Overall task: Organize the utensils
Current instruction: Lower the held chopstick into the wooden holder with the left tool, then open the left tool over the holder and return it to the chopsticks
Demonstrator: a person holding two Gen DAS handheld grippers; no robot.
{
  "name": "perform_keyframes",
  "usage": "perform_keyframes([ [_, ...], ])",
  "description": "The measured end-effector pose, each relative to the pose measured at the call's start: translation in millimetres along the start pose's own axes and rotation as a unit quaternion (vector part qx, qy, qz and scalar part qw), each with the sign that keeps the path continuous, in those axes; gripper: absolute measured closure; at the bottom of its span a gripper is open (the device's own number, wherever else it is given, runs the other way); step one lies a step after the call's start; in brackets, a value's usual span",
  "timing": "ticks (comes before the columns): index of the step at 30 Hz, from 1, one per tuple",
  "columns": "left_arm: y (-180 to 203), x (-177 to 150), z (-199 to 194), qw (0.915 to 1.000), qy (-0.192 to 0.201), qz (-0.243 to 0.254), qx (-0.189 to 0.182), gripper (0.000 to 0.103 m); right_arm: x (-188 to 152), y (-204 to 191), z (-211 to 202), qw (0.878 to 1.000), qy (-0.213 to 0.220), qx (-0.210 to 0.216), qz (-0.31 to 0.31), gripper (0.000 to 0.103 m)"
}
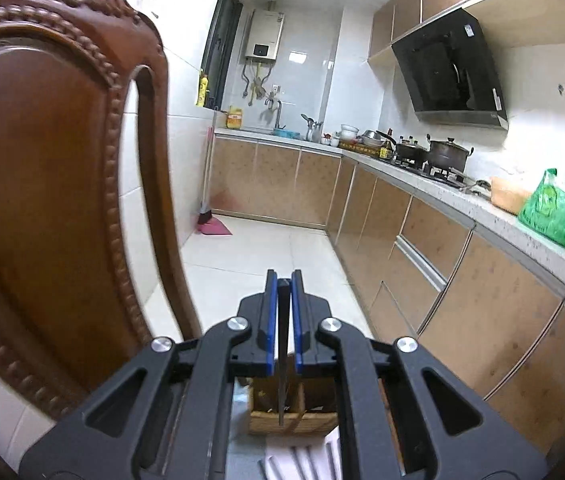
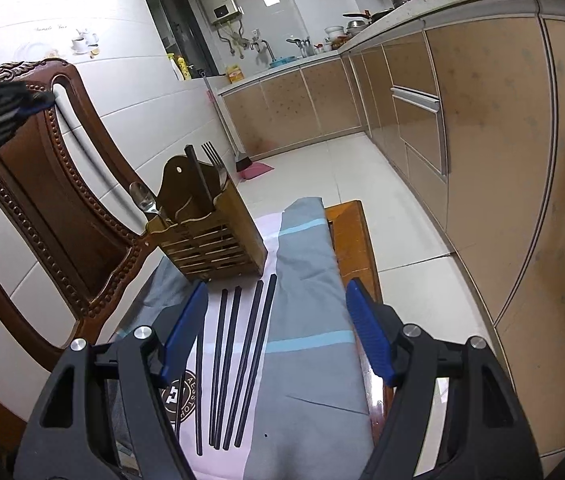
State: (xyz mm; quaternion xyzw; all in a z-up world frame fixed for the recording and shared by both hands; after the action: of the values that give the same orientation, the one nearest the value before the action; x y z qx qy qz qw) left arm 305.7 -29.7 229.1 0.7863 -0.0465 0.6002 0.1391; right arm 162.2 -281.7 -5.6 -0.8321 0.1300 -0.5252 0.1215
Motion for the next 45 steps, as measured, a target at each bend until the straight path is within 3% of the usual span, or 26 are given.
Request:
perform_keyframes([
  [8,-6,-18,60,0.9993,-0.028,-0.024,0.01,0.097,2,2,8,1.0,-0.006,0.006,0.009,0.033],
  [10,-11,-33,74,0.9982,-0.048,-0.033,0.011,0.096,2,0,11,1.0,-0.009,0.006,0.006,0.033],
  [12,-17,-59,91,0.9946,-0.096,-0.038,0.003,0.096,1,-1,12,1.0,-0.011,0.008,0.003,0.033],
  [13,-19,-74,96,0.9919,-0.121,-0.04,0.0,0.09,1,-2,13,1.0,-0.013,0.008,0.001,0.033],
  [16,-27,-106,81,0.9923,-0.12,-0.023,0.021,0.024,-1,-5,16,1.0,-0.018,0.011,0.0,0.033],
  [17,-28,-113,73,0.993,-0.114,-0.015,0.026,0.022,-1,-6,16,1.0,-0.019,0.012,-0.002,0.033],
  [24,-16,-221,-5,0.9816,-0.187,0.035,0.011,0.016,-11,-21,20,0.999,-0.035,0.016,-0.029,0.033],
  [27,-14,-268,-30,0.9729,-0.23,0.023,0.004,0.015,-19,-29,19,0.998,-0.044,0.016,-0.046,0.033],
  [30,-9,-296,-34,0.9653,-0.26,0.02,0.008,0.015,-29,-35,16,0.997,-0.055,0.015,-0.061,0.033],
  [34,-5,-301,-42,0.9668,-0.247,0.059,0.027,0.015,-36,-43,8,0.995,-0.054,0.009,-0.083,0.031],
  [39,-4,-284,-52,0.9734,-0.221,0.058,0.02,0.015,-41,-43,6,0.995,-0.053,-0.001,-0.09,0.03],
  [45,-3,-281,-49,0.9736,-0.221,0.054,0.019,0.015,-42,-40,10,0.994,-0.059,-0.007,-0.087,0.03],
])
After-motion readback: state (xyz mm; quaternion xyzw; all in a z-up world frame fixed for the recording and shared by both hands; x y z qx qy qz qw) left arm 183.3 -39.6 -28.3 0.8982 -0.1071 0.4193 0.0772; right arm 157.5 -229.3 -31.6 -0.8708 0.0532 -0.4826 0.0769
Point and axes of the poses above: each gripper's, at about its wrist camera, not at the fingertips, and z roughly the way its jaws point, y to its right, x to its top, the point moved 5 cm from there along z, roughly the way its jaws point, and after that the axes turned 6 degrees about y, right-handed, at the moved point
